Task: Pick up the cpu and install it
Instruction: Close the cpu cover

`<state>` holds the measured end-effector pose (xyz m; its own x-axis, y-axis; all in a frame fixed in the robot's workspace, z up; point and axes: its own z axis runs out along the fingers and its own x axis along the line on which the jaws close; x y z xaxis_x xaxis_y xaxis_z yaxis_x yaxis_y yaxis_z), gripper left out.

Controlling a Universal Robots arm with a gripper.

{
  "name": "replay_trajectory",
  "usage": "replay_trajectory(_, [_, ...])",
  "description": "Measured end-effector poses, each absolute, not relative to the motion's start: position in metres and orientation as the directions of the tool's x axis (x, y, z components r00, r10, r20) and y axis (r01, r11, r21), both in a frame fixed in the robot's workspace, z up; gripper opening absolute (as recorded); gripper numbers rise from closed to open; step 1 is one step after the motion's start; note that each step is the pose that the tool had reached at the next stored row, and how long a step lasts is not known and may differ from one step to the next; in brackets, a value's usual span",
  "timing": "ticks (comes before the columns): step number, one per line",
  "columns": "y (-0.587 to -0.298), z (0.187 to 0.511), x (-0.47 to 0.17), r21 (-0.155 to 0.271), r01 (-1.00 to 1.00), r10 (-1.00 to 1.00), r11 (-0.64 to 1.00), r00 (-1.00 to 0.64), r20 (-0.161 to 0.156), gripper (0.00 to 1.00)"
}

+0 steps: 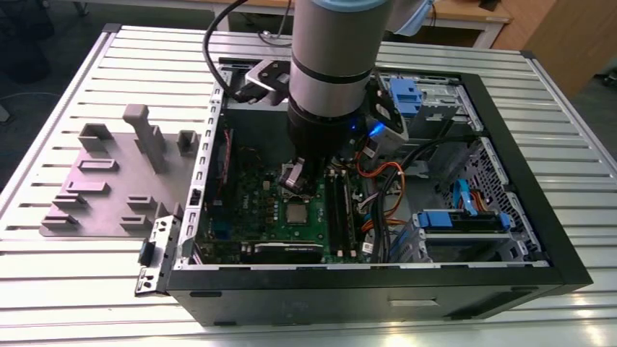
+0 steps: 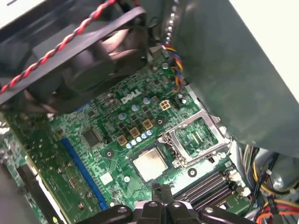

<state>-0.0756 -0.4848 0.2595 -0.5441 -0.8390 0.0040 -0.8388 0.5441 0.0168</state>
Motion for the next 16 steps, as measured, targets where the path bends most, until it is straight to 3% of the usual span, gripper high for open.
replay_trajectory(3, [-0.4848, 0.2589, -0.0753, 0.022, -0.859, -0.859, 0.511, -0.511, -0.005, 0.11])
replay_trajectory(8, [-0.4848, 0.2585, -0.0745, 0.065, -0.863, -0.860, 0.501, -0.505, -0.077, 0.11])
replay_trajectory(16, [-0.4848, 0.2560, -0.0745, 0.066, -0.900, -0.897, 0.430, -0.434, -0.080, 0.11])
